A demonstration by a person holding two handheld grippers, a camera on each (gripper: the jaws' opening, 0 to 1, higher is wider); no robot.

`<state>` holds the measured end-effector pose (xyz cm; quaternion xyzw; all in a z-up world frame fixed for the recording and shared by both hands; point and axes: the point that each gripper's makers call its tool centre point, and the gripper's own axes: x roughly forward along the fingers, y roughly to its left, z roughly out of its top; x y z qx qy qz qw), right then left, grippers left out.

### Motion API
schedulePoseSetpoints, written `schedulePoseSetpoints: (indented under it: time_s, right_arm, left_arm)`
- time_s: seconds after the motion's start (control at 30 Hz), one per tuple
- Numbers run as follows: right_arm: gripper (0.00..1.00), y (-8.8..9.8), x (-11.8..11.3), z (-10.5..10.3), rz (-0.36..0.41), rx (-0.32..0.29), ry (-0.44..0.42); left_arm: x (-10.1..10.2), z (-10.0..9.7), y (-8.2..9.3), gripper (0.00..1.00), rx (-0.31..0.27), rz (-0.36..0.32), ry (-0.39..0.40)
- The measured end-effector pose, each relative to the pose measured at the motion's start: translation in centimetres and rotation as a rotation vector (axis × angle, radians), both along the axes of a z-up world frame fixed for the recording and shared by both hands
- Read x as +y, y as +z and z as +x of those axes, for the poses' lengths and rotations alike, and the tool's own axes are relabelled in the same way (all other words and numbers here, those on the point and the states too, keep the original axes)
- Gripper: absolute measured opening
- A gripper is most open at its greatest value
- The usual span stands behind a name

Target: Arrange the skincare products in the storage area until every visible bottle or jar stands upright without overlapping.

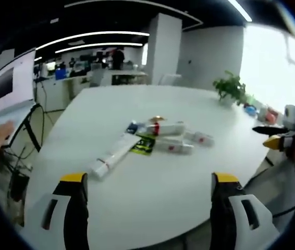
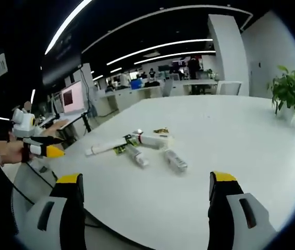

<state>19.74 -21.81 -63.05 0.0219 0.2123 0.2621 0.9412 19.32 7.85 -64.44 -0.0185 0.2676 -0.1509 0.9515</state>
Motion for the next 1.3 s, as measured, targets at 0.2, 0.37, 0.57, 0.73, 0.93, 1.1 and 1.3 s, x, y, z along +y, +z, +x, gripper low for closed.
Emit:
schedulePoseSetpoints:
  time_s: [0.2,0.37,0.57,0.73,0.93,1.1,1.3]
  right_arm:
    - [0.99,0.2,0.6,-0.2,0.007,-0.005,0.032]
    - [0.97,0.1,0.8,-0.3,0.016,-0.001,0.05]
    - [0.97,0.3,0.7,-0.1,0.017,-0.009,0.037]
    - [0.97,-0.1,0.5,0.0,-0.002,-0.006,0.032]
    - [0.97,-0.4,0.3,0.1,-0.012,0.0,0.025]
    - [0.97,-0.5,0.2,0.1,-0.014,0.011,0.023]
    - [0.97,-0.8,0.1,0.1,-0.012,0.019,0.019]
  left_arm:
    - [-0.3,-0.1,0.3,0.89,0.002,-0.016,0.01]
    - [-0.7,-0.5,0.6,0.87,0.009,-0.022,0.004]
    - [-0.5,-0.5,0.8,0.88,-0.006,-0.036,0.014]
    - [-1.2,-0.7,0.8,0.88,0.003,-0.042,-0.015]
    - [-1.9,-0.9,0.4,0.88,0.019,-0.015,-0.051]
    - [-1.4,-0.7,1.0,0.88,-0.002,-0.034,-0.027]
    - [-0.8,-0.4,0.7,0.89,0.004,-0.038,-0.014]
